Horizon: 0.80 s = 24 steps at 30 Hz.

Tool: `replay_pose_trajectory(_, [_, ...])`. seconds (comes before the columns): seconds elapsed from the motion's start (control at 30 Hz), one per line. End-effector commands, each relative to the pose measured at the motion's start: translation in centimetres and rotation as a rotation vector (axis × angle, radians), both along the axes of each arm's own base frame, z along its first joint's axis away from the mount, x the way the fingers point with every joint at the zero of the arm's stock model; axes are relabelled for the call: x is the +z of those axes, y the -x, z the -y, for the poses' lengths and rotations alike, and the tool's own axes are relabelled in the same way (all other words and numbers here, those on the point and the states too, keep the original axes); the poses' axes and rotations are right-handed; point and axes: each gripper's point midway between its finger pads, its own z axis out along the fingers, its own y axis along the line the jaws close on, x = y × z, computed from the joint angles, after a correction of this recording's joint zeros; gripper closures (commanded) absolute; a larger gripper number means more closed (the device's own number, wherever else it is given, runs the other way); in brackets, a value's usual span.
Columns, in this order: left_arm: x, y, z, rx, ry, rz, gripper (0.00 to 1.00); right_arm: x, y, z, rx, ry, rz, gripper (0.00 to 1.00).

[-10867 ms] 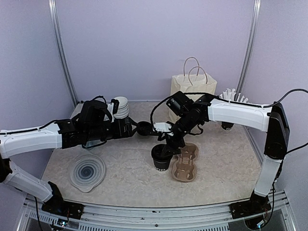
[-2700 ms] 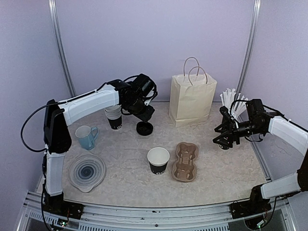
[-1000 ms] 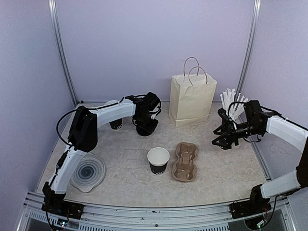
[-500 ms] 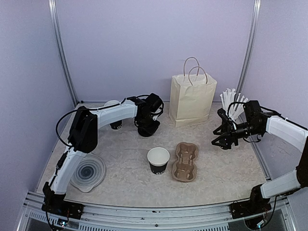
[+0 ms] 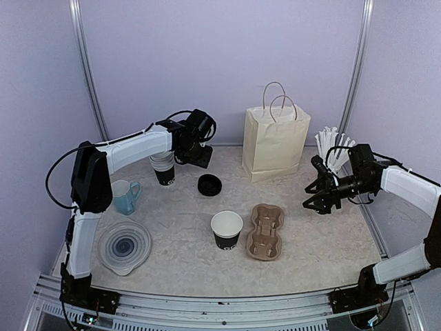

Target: Pack the takeout coffee

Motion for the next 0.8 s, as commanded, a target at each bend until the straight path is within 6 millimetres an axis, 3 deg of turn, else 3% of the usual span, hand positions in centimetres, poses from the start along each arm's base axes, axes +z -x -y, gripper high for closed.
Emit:
replay_pose_trajectory(0.0, [-3.5,-0.4,0.0,0.051,0.012,-0.079,0.51,-0.3,0.6,-0.3,0.02,0.005,-0.005,0.19])
replay_pose_trajectory(0.27, [-6.3,-1.3,-0.3,0.068,0.006,-0.129,0.53,-0.4,0.7,-0.3,0.02,0.009,-0.002,0.19])
replay_pose_trajectory(0.57, [-9.1,-1.3,-1.1,0.086,-0.012,-0.19,0.61,-0.6,0.7,-0.3,0.024,0.014,-0.005,0.19])
replay_pose_trajectory(0.77, [-9.8,-1.2,-1.1,0.084,-0.008,-0.209,0.72,-0.6,0.6,-0.3,0.025,0.016,-0.005,0.19])
